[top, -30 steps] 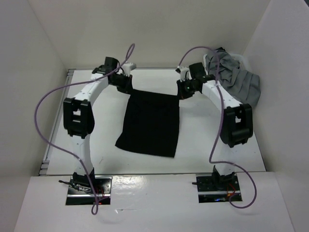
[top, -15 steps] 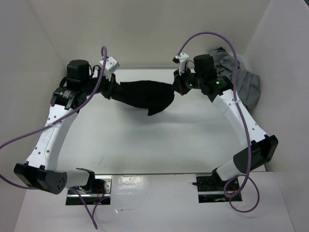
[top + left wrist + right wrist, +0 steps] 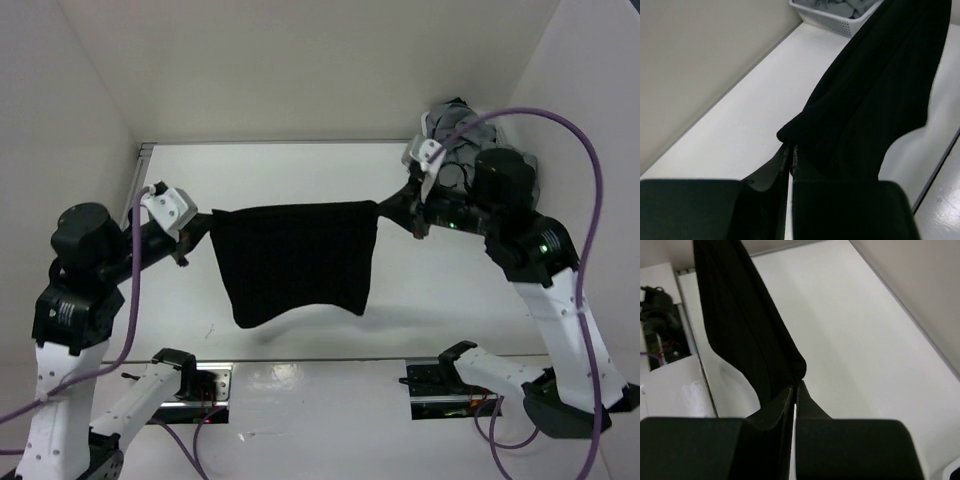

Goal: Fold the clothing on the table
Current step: Flatten the skirt out, then fold the skirt

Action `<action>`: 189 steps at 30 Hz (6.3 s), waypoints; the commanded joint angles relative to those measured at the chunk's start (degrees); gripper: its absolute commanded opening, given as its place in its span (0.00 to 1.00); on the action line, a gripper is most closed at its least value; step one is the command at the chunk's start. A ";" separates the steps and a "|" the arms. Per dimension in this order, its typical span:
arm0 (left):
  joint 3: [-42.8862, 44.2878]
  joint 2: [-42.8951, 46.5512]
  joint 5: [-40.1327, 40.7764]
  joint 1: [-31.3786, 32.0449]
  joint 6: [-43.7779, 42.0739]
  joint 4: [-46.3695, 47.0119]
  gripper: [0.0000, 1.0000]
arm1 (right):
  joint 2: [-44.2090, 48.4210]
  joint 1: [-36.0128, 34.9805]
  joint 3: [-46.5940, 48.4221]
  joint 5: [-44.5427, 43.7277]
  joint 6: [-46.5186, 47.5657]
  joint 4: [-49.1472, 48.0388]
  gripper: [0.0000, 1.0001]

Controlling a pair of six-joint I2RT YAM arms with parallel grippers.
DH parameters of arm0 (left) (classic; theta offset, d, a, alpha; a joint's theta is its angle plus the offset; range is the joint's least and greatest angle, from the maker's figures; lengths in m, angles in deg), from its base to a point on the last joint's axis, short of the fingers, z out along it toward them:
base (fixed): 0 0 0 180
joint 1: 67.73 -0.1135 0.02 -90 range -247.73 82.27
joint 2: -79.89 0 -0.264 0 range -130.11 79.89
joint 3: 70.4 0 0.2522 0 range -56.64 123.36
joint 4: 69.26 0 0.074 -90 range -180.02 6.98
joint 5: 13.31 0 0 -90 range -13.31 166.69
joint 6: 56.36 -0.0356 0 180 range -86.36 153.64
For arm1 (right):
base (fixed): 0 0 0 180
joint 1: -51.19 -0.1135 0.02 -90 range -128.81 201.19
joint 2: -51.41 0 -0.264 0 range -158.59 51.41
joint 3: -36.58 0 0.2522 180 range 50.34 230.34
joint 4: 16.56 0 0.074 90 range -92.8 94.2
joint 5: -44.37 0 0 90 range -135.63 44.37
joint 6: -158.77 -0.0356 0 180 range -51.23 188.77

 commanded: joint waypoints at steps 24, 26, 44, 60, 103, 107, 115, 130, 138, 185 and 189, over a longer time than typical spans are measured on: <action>-17.41 -19.70 -4.38 -3.05 1.65 20.98 0.00 | -21.06 1.81 -17.69 -7.02 2.28 -19.00 0.00; -16.44 -24.98 -3.66 -3.57 2.79 23.63 0.00 | -26.16 1.81 -15.06 -7.55 2.81 -19.62 0.00; 12.21 -69.02 -3.93 -9.29 3.58 24.96 0.00 | -57.10 8.13 6.40 -12.04 5.09 -22.17 0.00; 14.94 -67.29 -1.74 -13.33 7.88 26.01 0.89 | -62.06 8.66 19.24 -21.70 -7.20 -24.28 0.65; -10.19 -29.74 16.73 -20.37 14.57 8.70 1.00 | -66.69 -19.38 13.61 -37.96 -44.56 -14.08 0.96; -10.72 -29.74 16.20 -20.37 14.57 8.70 1.00 | -67.84 -19.38 14.23 -40.94 -45.27 -14.08 0.97; -10.72 -29.74 15.59 -20.37 14.57 8.70 1.00 | -68.89 -19.38 14.23 -42.01 -46.32 -14.08 0.97; -10.72 -29.74 15.06 -20.37 14.04 8.70 1.00 | -70.03 -18.24 13.09 -48.60 -47.38 -12.50 0.98; -10.72 -29.74 15.06 -20.37 14.04 8.70 1.00 | -70.04 -16.48 11.94 -48.60 -46.85 -12.50 0.98; 11.14 -58.81 4.61 -11.13 12.80 2.81 0.84 | -42.60 11.36 -5.56 -24.62 -14.94 -22.26 0.69; 21.17 -68.04 0.65 -11.67 12.81 2.81 0.77 | -51.03 13.41 0.86 -20.31 -14.94 -22.79 0.62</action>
